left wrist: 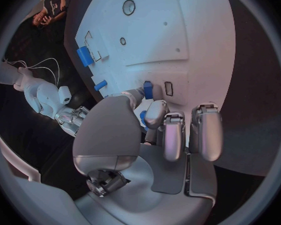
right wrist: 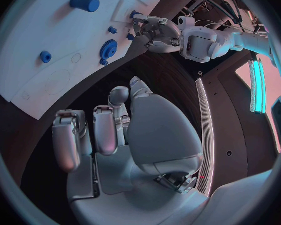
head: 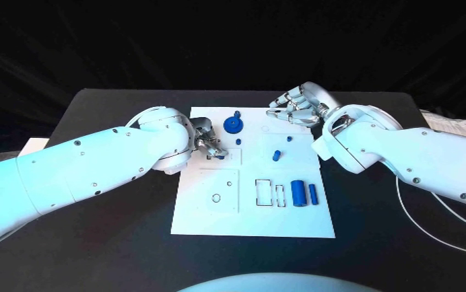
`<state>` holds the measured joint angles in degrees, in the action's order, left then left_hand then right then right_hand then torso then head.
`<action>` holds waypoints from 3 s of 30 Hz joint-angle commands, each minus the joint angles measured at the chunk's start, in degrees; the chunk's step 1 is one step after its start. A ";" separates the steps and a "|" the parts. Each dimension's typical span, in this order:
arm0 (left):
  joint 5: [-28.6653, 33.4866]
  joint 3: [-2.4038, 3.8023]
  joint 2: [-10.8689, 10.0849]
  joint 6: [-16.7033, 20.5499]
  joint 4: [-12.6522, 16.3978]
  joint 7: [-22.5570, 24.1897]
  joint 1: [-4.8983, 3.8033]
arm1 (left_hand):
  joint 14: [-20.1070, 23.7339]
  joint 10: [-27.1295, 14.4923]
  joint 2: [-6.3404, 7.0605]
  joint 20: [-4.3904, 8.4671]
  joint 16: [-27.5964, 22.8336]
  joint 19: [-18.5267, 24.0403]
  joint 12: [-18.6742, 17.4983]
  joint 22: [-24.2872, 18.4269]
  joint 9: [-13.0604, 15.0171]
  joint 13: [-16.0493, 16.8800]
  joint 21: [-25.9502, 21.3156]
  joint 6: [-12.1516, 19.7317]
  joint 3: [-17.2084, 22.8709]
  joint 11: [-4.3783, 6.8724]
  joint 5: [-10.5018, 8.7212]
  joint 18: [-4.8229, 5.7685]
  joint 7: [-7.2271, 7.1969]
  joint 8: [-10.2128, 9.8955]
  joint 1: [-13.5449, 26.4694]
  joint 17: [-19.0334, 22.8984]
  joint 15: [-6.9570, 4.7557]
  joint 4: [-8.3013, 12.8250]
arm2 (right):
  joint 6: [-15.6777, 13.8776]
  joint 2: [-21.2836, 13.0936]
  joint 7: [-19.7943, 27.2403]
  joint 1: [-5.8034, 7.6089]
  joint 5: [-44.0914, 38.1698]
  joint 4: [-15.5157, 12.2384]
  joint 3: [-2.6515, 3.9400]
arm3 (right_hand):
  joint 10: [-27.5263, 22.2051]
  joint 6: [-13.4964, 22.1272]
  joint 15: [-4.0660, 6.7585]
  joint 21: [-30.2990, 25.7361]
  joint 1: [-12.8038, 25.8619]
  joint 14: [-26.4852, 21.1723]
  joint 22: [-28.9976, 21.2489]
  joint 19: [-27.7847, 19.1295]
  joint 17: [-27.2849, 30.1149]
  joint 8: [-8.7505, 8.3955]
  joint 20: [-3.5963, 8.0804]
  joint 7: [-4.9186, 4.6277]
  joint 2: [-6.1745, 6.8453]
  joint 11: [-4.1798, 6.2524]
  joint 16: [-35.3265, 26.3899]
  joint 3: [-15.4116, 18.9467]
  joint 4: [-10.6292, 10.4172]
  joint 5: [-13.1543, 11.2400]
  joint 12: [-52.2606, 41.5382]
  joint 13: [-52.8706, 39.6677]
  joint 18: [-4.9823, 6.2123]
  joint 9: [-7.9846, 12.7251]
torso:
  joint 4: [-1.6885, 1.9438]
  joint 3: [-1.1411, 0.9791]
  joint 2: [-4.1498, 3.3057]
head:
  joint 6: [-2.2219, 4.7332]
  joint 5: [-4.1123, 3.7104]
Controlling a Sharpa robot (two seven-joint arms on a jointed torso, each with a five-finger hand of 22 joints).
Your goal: Assemble the parts on the task board
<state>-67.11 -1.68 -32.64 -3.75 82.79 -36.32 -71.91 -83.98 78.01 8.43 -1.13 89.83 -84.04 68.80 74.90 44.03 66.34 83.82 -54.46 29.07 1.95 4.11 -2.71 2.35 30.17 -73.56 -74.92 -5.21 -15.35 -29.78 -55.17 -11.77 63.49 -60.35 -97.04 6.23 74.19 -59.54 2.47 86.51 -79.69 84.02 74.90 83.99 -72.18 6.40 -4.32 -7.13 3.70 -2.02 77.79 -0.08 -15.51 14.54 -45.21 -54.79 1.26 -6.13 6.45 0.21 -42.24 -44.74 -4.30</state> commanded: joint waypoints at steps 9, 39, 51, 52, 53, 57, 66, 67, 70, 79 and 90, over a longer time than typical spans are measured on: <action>-0.56 -0.05 0.38 -6.16 -0.39 -0.51 0.04 | -6.02 0.20 -0.44 -0.20 0.17 -0.59 -0.04 6.16 0.07 -0.35 -0.03 -0.47 7.77 0.17 0.27 0.39 -0.48 0.29 -0.32 -15.08 0.05 7.44 | 0.60 0.05 0.17 -0.05 -0.35 -0.11 -0.02 | -0.47 0.52 -0.41 -0.50 0.33 2.78 8.83 1.08 0.20 -0.27 0.02 0.03 -0.03 -0.07 -0.40 0.43 -0.14 0.25 0.51 0.14 0.49 -0.09 | 0.02 0.02 0.02 | 0.10 -0.35; 3.41 0.05 3.22 -8.66 -4.80 -0.73 -0.16 | -6.02 0.55 -0.09 0.16 0.17 -1.13 0.19 7.13 1.25 -0.31 0.33 -2.41 3.26 0.60 -0.06 0.58 -1.10 0.92 8.78 -15.08 -0.34 4.06 | 1.14 0.12 -0.15 -0.05 -0.22 -0.16 -0.05 | -1.72 0.75 -0.50 -1.38 -0.14 2.32 7.56 0.05 2.05 -0.40 -0.09 -0.06 0.11 -0.16 -1.87 0.73 0.15 -0.23 2.63 1.39 0.84 -0.25 | 0.02 -0.09 0.06 | -0.32 -0.40; 1.55 0.02 4.19 -8.79 -6.12 -0.78 -0.18 | -6.02 0.98 -0.39 0.31 0.17 -1.51 0.68 7.77 1.32 0.18 0.72 -3.09 1.24 0.77 -0.01 0.73 -1.30 1.00 10.67 -15.08 -0.49 3.08 | 1.08 0.10 -0.25 -0.05 -0.07 -0.26 -0.05 | -2.54 0.88 -0.55 -2.12 -0.45 2.01 6.49 -0.79 3.39 -0.47 -0.13 -0.12 0.15 -0.23 -2.95 0.91 0.33 -0.79 4.34 2.49 1.13 -0.35 | -0.03 -0.01 -0.02 | 1.91 -0.52; 1.54 0.02 4.23 -8.79 -6.19 -0.78 -0.18 | -6.02 1.03 -0.41 0.32 0.17 -1.54 0.74 7.81 1.33 0.24 0.75 -3.15 1.11 0.79 0.00 0.74 -1.32 1.02 10.81 -15.08 -0.50 3.01 | 1.10 0.10 -0.25 -0.05 -0.01 -0.25 -0.05 | -2.68 0.91 -0.56 -2.21 -0.46 1.97 6.37 -0.89 3.56 -0.49 -0.14 -0.14 0.13 -0.24 -3.09 0.93 0.34 -0.81 4.65 2.69 1.17 -0.37 | 0.00 -0.01 0.01 | 1.88 -0.53; 1.52 0.02 4.27 -8.80 -6.27 -0.79 -0.18 | -6.02 1.09 -0.44 0.33 0.17 -1.58 0.83 7.87 1.34 0.33 0.79 -3.21 1.01 0.80 0.00 0.75 -1.34 1.04 10.92 -15.08 -0.51 2.95 | 1.12 0.10 -0.26 -0.05 0.04 -0.25 -0.05 | -2.80 0.92 -0.56 -2.26 -0.47 1.94 6.29 -0.95 3.69 -0.49 -0.14 -0.14 0.12 -0.24 -3.20 0.94 0.33 -0.82 4.90 2.87 1.19 -0.37 | -0.01 -0.01 0.02 | 1.83 -0.48; 1.50 0.02 4.38 -8.84 -6.49 -0.80 -0.18 | -6.02 1.20 -0.46 0.36 0.17 -1.69 0.96 8.06 1.36 0.47 0.92 -3.35 0.71 0.85 0.01 0.80 -1.40 1.09 11.21 -15.08 -0.54 2.81 | 1.22 0.09 -0.30 -0.05 0.16 -0.25 -0.05 | -3.30 0.95 -0.58 -2.43 -0.47 1.86 6.07 -1.12 3.96 -0.50 -0.16 -0.16 0.08 -0.26 -3.44 1.00 0.32 -0.88 6.09 3.72 1.25 -0.41 | 0.06 -0.01 0.04 | 1.69 -0.53; 1.48 0.02 4.47 -8.78 -6.68 -0.83 -0.18 | -6.02 1.60 -0.31 0.46 0.17 -1.96 1.43 8.51 1.45 0.93 1.21 -3.80 -0.60 0.98 0.00 0.91 -1.55 1.25 12.40 -15.08 -0.65 2.14 | 1.51 0.12 -0.45 -0.04 0.24 -0.21 -0.05 | -3.76 0.99 -0.59 -2.64 -0.63 1.75 5.80 -1.33 4.39 -0.52 -0.19 -0.16 0.11 -0.27 -3.85 1.13 0.40 -1.15 7.19 4.47 1.31 -0.48 | 0.06 -0.03 0.07 | 1.52 -0.47; 1.48 0.02 4.46 -8.73 -6.68 -0.82 -0.18 | -6.02 1.65 -0.25 0.48 0.17 -2.00 1.48 8.57 1.46 0.98 1.25 -3.88 -0.96 0.99 0.00 0.92 -1.56 1.28 12.75 -15.08 -0.66 1.90 | 1.53 0.12 -0.46 -0.04 0.24 -0.20 -0.05 | -3.76 0.99 -0.59 -2.64 -0.63 1.75 5.80 -1.33 4.39 -0.52 -0.19 -0.16 0.11 -0.27 -3.85 1.13 0.40 -1.15 7.19 4.47 1.31 -0.48 | 0.06 -0.03 0.07 | 1.50 -0.50; 1.48 0.03 4.42 -8.43 -6.65 -0.81 -0.18 | -6.02 1.86 0.09 0.51 0.17 -2.11 1.73 8.77 1.53 1.21 1.36 -4.22 -2.75 0.99 -0.08 0.97 -1.56 1.43 14.25 -15.08 -0.66 0.83 | 1.56 0.11 -0.49 -0.04 0.24 -0.19 -0.05 | -3.86 1.00 -0.60 -2.73 -0.65 1.73 5.68 -1.42 4.49 -0.52 -0.19 -0.17 0.12 -0.28 -3.93 1.17 0.41 -1.22 7.48 4.67 1.35 -0.50 | 0.04 -0.04 0.04 | 1.49 -0.53; 1.48 0.10 4.17 -7.90 -6.37 -0.79 -0.17 | -6.02 2.09 0.29 0.59 0.17 -2.25 1.98 9.04 1.64 1.47 1.48 -4.52 -7.08 1.09 -0.10 1.02 -1.70 1.59 15.62 -15.08 -0.76 -0.55 | 1.68 0.09 -0.52 -0.04 0.26 -0.15 -0.05 | -4.09 1.01 -0.60 -2.89 -0.62 1.67 5.47 -1.58 4.77 -0.52 -0.20 -0.18 0.11 -0.29 -4.17 1.25 0.39 -1.31 8.07 5.09 1.40 -0.53 | 0.09 -0.04 0.05 | 1.41 -0.55; 1.48 0.32 3.53 -7.21 -5.82 -0.75 -0.17 | -6.02 2.17 -0.04 0.67 0.17 -2.30 2.03 9.16 1.74 1.52 1.49 -4.74 -10.01 1.20 -0.07 1.04 -1.84 1.77 15.73 -15.08 -0.84 -1.04 | 1.73 0.13 -0.51 -0.04 0.32 -0.09 -0.05 | -4.22 1.02 -0.61 -3.01 -0.49 1.65 5.32 -1.69 4.92 -0.52 -0.21 -0.19 0.06 -0.31 -4.33 1.37 0.28 -1.37 8.49 5.38 1.44 -0.57 | 0.04 -0.01 0.02 | 1.33 -0.41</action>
<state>-65.90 -1.11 -29.01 -10.14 76.80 -36.62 -72.52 -83.97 79.87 8.61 -0.72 89.83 -84.04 70.56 74.94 45.72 67.82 85.00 -58.74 19.33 2.99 3.93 -2.71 0.46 31.71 -58.18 -74.94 -5.63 -16.34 -28.85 -55.08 -12.29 63.49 -59.89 -97.10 6.18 70.38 -58.85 2.25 83.82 -79.70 83.81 74.94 82.76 -67.34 6.18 -4.53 -7.23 3.71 -2.32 73.79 0.87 -15.17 13.51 -37.05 -49.48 2.14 -6.61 6.52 0.18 -42.18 -43.37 -4.75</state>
